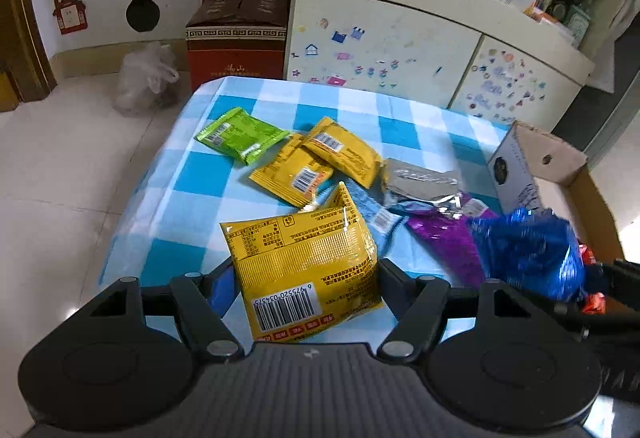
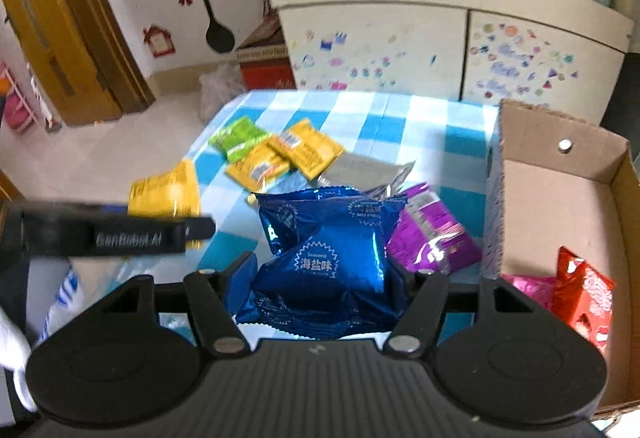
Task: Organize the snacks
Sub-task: 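Lift the yellow and blue packets and carry both toward the cardboard box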
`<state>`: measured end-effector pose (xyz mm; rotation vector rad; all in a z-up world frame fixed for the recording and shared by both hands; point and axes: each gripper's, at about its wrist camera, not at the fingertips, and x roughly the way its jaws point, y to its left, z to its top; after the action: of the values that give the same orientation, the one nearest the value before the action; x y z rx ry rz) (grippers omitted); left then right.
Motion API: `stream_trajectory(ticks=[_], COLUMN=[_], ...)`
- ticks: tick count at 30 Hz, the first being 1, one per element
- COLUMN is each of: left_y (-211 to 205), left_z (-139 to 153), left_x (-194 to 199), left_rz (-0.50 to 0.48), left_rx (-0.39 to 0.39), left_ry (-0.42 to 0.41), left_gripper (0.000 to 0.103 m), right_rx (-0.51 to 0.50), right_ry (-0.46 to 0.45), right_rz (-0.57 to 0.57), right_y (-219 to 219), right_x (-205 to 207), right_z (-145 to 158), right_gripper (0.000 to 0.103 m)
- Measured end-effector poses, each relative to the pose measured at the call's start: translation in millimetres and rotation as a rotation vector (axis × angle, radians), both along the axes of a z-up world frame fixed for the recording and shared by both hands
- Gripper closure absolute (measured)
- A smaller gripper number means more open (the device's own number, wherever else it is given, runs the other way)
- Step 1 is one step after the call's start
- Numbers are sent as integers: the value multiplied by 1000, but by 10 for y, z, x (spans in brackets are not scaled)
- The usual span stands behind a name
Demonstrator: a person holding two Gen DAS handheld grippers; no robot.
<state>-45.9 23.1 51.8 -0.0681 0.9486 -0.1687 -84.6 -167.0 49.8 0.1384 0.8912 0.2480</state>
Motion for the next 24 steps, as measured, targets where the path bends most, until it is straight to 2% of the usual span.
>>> stream_trajectory(ticks=[8, 14, 24], left_y=[-330, -691, -1339], left_z=[203, 356, 483], left_x=[-160, -289, -434], left_rz=[-31, -97, -224], left_rx=[-24, -36, -55], left_ry=[-34, -60, -75], left_gripper=[27, 27, 27], right_rx=[54, 104, 156], right_ry=[-41, -104, -158], right_rz=[-85, -162, -269], right_y=[-375, -771, -1357], right_x=[-50, -167, -283], right_z=[182, 346, 511], right_gripper=[37, 37, 37])
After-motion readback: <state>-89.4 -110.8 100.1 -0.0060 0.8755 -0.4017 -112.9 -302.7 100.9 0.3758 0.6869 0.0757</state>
